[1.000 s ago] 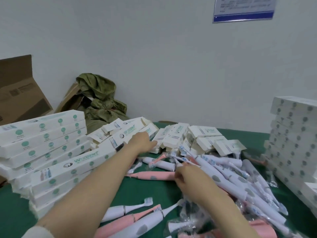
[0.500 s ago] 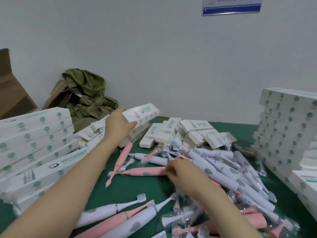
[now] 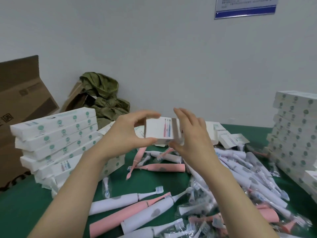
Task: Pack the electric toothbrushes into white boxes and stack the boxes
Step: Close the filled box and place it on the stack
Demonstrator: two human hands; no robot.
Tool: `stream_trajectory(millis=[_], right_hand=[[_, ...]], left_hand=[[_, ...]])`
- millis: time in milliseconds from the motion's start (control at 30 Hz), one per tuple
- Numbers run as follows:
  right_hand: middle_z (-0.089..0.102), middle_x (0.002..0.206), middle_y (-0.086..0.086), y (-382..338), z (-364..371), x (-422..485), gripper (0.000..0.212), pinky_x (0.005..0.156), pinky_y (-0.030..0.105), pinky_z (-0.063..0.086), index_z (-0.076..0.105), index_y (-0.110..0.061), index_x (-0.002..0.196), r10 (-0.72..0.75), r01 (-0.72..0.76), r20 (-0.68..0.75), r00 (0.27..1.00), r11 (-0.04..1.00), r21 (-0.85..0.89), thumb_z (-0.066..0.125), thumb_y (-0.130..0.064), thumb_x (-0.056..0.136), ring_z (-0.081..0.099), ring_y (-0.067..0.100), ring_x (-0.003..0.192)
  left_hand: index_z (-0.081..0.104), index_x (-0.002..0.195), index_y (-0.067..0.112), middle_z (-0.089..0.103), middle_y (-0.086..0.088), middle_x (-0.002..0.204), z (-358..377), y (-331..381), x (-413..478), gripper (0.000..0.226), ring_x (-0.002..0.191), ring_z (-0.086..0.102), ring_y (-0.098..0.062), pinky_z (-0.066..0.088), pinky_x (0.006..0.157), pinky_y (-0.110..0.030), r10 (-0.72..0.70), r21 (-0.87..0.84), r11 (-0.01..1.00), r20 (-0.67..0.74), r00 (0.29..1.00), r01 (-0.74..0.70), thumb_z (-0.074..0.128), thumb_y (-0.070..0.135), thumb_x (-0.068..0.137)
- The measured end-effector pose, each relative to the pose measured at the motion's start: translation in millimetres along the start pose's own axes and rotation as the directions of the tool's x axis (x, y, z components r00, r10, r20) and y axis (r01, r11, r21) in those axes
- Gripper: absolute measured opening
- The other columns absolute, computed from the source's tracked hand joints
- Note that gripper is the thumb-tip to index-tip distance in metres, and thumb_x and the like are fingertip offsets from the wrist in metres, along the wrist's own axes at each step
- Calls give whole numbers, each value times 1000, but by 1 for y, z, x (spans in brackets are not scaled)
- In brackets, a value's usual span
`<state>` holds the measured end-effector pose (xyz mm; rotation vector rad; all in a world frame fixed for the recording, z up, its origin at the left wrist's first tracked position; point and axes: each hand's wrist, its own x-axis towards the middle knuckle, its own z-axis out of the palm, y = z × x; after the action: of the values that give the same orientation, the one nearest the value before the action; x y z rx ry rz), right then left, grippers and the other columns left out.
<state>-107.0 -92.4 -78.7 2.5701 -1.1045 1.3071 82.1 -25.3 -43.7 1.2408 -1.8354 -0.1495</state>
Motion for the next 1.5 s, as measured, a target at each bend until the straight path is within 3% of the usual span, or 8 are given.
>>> stream_trajectory(millis=[300,433,567,667,933,1100,1367,1500], right_hand=[[60,109,-27,-10,-9,-3,34,84,8,36,52,-40,119,28,-73,90,996,832,549,62,-41,86,50,-6,103],[65,113,-14,-12,-8,-3,36,99,35,46,57,-23,124,79,-183,182,980,721,668,65,-18,89,57,6,112],[54,137,0,-5,-22,-1,63,108,39,40,45,-17,139,128,-275,243,962,455,847,64,1,82,51,13,126],[56,136,4,-8,-33,7,56,105,35,42,48,-18,137,171,-287,250,953,242,927,52,-18,81,52,17,125],[58,131,-8,-28,-23,1,37,107,41,41,52,-27,134,247,-204,67,967,586,784,33,-23,103,52,9,123],[59,76,-20,-22,-17,0,38,72,23,48,57,-30,131,215,-180,32,976,718,673,38,-18,100,58,1,77],[60,96,-15,-21,-15,-4,37,71,4,37,55,-22,132,118,-104,14,993,812,574,41,-12,99,52,-15,79],[59,121,-7,-22,-11,-4,38,89,3,37,52,-19,135,87,-63,-19,996,842,536,40,-19,99,48,-8,109]], left_hand=[[54,118,19,64,12,113,29,23,13,63,114,58,-8,46,94,-22,89,-487,863,-116,989,-135,83,15,62],[58,108,16,67,11,101,47,28,21,43,100,63,-9,48,84,-20,23,-608,776,-235,972,-165,74,10,70],[59,101,21,67,10,99,61,29,24,35,99,63,-8,48,87,-22,-38,-554,810,-378,925,-193,67,6,70],[59,96,21,67,11,102,69,31,20,35,98,62,-5,44,84,-13,1,-430,885,-381,925,-178,69,1,70],[42,117,40,50,21,122,85,29,3,70,115,51,1,43,92,-14,-92,-271,962,-405,910,-23,73,43,54],[58,96,42,65,18,97,89,22,-6,46,95,61,-3,51,78,-22,-167,-210,974,-420,892,84,83,29,59],[68,102,29,64,8,85,88,24,-11,42,83,59,-10,52,70,-39,-141,-103,989,-498,856,103,75,38,62],[70,99,28,64,9,81,86,24,-11,43,80,58,-8,51,68,-31,-131,-79,991,-508,851,106,70,41,58]])
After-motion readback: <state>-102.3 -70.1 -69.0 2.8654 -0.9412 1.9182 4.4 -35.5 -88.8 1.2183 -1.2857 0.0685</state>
